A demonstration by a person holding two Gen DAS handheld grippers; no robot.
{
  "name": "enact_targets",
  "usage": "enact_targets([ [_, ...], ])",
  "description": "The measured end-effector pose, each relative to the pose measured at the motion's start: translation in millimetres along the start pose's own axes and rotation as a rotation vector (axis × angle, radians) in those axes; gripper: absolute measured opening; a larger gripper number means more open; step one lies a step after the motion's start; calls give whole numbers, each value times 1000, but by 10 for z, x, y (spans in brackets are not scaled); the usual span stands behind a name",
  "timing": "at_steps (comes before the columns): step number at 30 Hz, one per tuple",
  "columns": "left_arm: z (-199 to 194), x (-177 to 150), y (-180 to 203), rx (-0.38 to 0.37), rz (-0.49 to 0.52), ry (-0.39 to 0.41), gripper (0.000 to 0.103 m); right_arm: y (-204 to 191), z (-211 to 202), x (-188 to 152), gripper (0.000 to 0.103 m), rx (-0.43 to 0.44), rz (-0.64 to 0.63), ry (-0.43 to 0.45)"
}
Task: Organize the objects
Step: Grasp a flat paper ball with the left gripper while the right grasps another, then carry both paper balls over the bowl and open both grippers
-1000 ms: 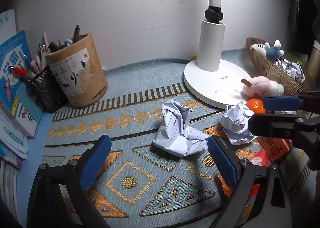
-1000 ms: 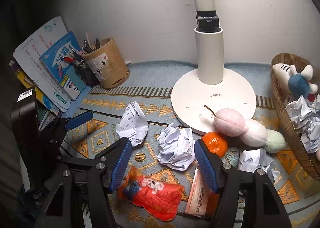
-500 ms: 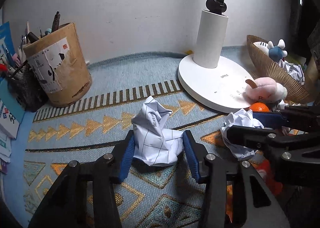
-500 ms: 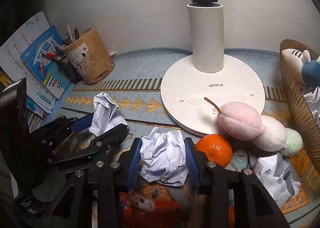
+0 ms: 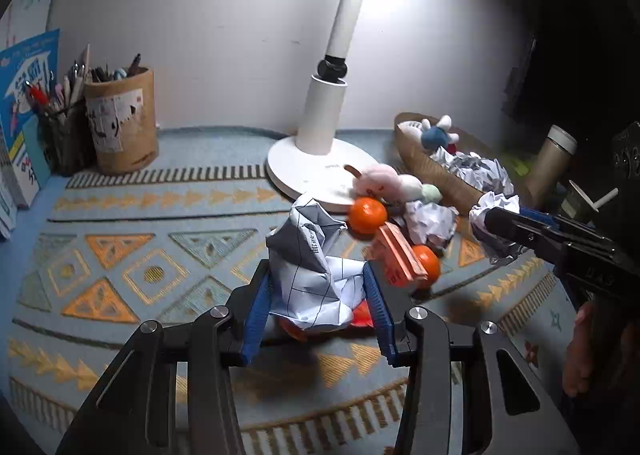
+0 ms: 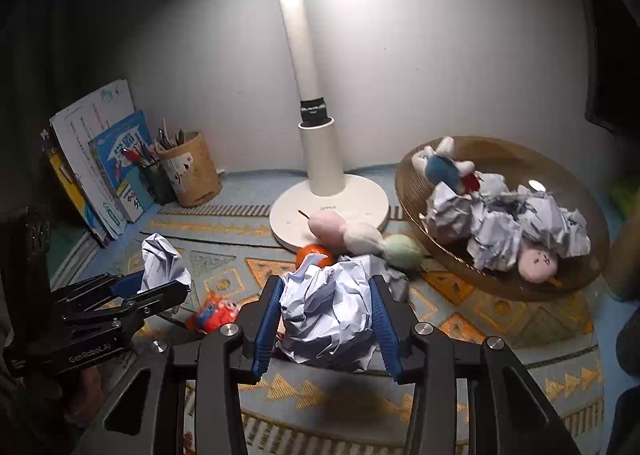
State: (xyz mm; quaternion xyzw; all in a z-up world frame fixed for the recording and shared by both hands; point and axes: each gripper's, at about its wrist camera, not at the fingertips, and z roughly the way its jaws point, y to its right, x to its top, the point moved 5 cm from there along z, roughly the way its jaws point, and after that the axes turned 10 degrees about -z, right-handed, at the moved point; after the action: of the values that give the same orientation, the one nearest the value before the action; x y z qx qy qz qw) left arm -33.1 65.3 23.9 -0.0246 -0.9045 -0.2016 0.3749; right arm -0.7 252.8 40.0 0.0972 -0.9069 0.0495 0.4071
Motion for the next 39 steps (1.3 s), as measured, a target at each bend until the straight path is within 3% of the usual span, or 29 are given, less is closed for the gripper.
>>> enact_targets([
  [3, 134, -281, 253, -17, 15, -37, 42, 158, 96, -353, 42, 8, 60, -80],
  [6, 262, -439, 396, -23, 42, -67, 42, 220, 98, -504, 43, 24, 74, -99],
  [7, 247, -467, 430, 5, 67, -61, 42, 225, 107, -540, 43, 29, 72, -99],
  [9, 225, -459, 445, -9, 75, -48, 48, 236, 136, -620, 44, 23, 85, -111],
  [12, 244, -428, 341, -14, 21, -60, 49, 224, 101, -637, 46, 25, 78, -103],
  [16, 220, -412, 279, -31, -21, -51, 49, 200, 93, -696, 67, 4, 88, -123],
  [22, 222, -416, 316, -29, -3, -52, 49, 155, 73, -693, 67, -42, 66, -108],
  [25, 214, -411, 313, -35, -5, -49, 49, 121, 71, -695, 48, -58, 45, -102],
  [32, 115, -375, 473, -33, 34, -32, 49, 107, -107, -623, 46, -82, 29, -33],
  [34, 64, -248, 666, -93, 65, -44, 49, 204, -199, -506, 46, -84, 54, -8],
  [39, 115, 376, 1209, -144, 170, -5, 49, 787, -579, 80, 47, -159, 175, 125],
])
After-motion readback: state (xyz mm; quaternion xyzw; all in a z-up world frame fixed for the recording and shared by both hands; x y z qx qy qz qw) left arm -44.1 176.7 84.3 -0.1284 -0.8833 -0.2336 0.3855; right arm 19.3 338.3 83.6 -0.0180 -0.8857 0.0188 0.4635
